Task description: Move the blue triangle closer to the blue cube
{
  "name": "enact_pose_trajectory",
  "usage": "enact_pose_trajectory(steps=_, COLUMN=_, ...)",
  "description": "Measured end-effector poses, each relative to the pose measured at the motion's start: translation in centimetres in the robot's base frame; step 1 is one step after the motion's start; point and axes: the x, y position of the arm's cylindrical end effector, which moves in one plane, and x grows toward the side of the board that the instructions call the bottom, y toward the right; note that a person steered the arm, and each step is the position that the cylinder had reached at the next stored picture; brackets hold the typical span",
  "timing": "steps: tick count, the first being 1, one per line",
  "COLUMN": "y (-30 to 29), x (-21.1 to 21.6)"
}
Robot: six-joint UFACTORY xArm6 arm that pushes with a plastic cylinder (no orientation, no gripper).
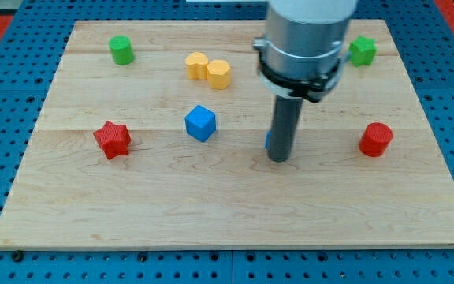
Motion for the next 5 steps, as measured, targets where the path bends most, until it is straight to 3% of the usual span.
enact_pose_trajectory(steps=2, y=8.2, x=-0.2)
enact_pose_trajectory(steps=3, y=7.5, x=-2.2)
enact_pose_trajectory(steps=5, y=-4.9, x=-3.0)
